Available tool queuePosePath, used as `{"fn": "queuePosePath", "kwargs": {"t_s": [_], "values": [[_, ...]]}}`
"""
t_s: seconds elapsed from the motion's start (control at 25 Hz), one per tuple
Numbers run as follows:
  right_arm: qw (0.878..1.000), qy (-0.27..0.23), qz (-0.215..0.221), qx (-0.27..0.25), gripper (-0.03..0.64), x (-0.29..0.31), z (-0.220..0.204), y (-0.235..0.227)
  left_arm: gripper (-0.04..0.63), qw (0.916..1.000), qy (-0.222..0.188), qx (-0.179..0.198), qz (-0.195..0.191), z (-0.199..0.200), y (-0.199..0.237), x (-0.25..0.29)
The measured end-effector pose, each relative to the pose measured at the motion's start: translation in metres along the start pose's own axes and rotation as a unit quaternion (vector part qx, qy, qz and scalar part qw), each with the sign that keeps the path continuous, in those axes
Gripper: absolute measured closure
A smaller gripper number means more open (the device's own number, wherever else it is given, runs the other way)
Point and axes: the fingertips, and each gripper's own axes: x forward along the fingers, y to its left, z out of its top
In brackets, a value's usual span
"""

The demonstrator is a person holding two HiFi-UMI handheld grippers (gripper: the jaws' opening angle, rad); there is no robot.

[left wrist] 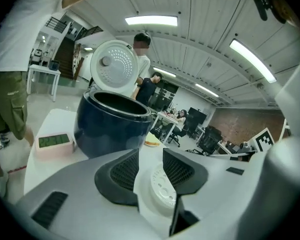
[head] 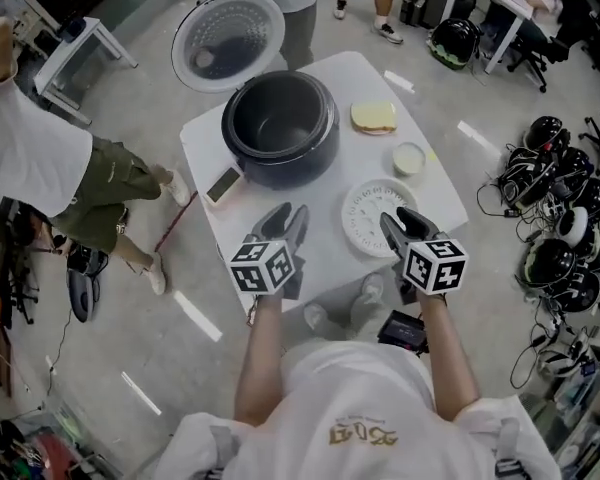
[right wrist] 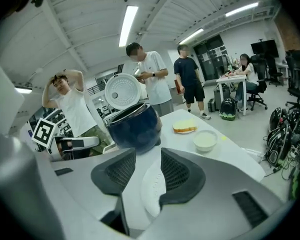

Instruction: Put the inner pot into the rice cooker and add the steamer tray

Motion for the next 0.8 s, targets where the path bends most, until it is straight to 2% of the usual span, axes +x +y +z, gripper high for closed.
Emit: {"fn": "queuePosePath", "kwargs": {"t_s": [0.2, 0.56, 0.8], "values": [[0.999, 0.04, -0.004, -0.005, 0.436, 0.005, -0.014, -0.053, 0.44, 0.9981, 0.04, 0.023, 0.04, -0.034, -0.003, 0.038], [0.994, 0.107, -0.026, 0.008, 0.436, 0.028, -0.047, -0.133, 0.43, 0.9926, 0.107, -0.002, 0.057, -0.085, -0.002, 0.093], [0.988, 0.151, -0.03, 0.009, 0.436, 0.041, -0.081, -0.159, 0.421, 0.9875, 0.145, -0.019, 0.058, -0.119, -0.002, 0.111]]}}
